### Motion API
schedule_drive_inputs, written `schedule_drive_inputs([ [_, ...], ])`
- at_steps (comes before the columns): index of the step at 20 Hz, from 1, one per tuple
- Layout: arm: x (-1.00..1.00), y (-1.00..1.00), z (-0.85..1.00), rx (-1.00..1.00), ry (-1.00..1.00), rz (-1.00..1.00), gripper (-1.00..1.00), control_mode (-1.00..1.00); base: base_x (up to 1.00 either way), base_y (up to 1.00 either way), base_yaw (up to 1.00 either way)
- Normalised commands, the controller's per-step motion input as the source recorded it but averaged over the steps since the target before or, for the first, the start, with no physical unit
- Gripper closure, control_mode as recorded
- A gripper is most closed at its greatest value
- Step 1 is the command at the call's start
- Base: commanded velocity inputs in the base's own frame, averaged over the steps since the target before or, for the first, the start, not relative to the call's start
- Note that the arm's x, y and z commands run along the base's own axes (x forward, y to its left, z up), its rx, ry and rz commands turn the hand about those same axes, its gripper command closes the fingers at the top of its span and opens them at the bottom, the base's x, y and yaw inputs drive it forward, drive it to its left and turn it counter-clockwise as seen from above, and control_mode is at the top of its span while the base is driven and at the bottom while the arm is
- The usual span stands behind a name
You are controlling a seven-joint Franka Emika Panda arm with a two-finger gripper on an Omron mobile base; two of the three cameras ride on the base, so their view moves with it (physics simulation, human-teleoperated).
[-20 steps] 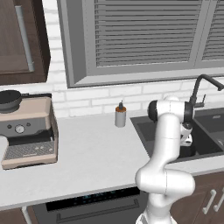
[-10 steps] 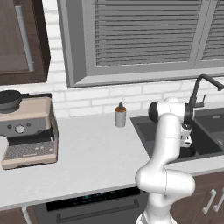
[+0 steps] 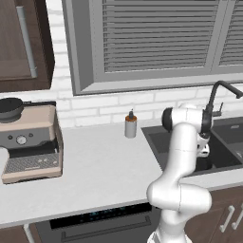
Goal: Pick the pan and sponge and place them into the sink. Then turn on the water.
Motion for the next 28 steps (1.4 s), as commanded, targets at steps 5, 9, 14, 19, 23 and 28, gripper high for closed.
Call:
schedule_drive_inputs([
  [5,-0.12,0.0,0.84,0.0,0.05,-0.03,-1.0,-1.0,0.0,0.0,0.0],
  [9,-0.3,0.04,0.82,0.0,0.05,-0.01,-1.0,-1.0,0.0,0.0,0.0],
  [14,-0.37,0.3,0.65,0.0,0.03,0.0,-1.0,-1.0,0.0,0.0,0.0],
  [19,-0.36,0.32,0.61,0.0,0.07,0.0,-1.0,-1.0,0.0,0.0,0.0],
  [23,-0.33,0.41,0.57,0.0,0.06,0.0,-1.0,-1.0,0.0,0.0,0.0],
  [28,-0.1,0.27,0.96,0.0,0.07,0.0,-1.0,-1.0,0.0,0.0,0.0],
])
